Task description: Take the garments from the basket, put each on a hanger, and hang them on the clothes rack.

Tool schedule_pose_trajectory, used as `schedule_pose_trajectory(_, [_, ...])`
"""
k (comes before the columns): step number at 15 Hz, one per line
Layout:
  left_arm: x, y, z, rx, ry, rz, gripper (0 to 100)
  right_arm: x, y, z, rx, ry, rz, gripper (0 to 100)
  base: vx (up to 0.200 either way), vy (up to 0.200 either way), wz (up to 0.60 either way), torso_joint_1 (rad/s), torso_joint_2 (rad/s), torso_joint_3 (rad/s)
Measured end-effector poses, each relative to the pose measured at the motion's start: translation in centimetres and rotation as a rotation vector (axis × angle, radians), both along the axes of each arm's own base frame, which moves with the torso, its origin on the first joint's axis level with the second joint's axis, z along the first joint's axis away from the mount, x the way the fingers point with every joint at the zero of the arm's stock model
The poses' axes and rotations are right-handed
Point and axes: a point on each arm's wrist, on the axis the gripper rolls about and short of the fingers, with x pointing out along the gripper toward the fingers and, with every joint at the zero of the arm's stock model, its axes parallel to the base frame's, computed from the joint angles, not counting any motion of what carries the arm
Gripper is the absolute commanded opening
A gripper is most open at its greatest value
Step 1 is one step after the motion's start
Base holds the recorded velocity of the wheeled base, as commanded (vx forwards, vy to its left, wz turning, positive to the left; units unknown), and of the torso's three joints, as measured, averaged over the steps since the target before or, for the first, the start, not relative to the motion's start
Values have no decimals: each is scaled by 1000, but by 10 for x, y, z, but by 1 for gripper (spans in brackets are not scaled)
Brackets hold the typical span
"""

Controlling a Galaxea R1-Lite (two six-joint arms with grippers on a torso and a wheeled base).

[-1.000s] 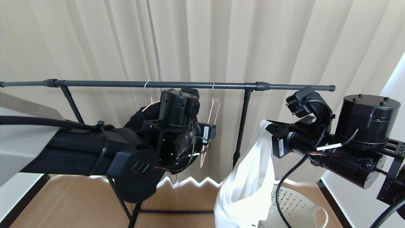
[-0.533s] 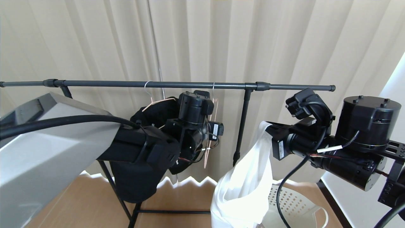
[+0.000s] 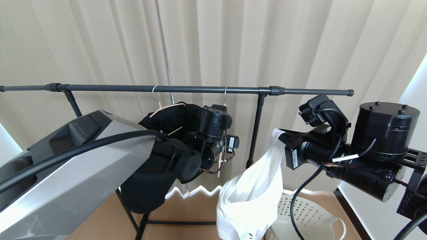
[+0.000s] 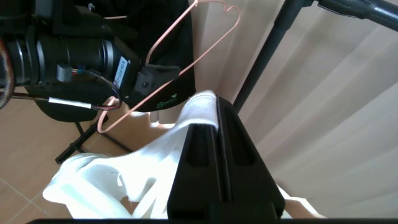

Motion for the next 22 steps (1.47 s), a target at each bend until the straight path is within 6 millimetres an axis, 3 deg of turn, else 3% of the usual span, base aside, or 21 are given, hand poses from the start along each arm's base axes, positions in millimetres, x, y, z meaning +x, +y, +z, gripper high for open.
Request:
schedule_pose_trajectory(16, [3, 1, -19, 12, 46, -24, 100, -1, 0, 0, -1, 1, 0, 0, 0, 0, 0, 0, 0, 0])
schedule_pose_trajectory(17, [3, 1, -19, 13, 47, -25, 0, -1, 0, 0, -1, 1, 0, 0, 0, 0, 0, 0, 0, 0])
schedule_pose_trajectory(22, [4, 0, -21, 9, 52, -33, 0, -1, 0, -1, -2, 2, -1, 0, 0, 0, 0, 0, 0, 0])
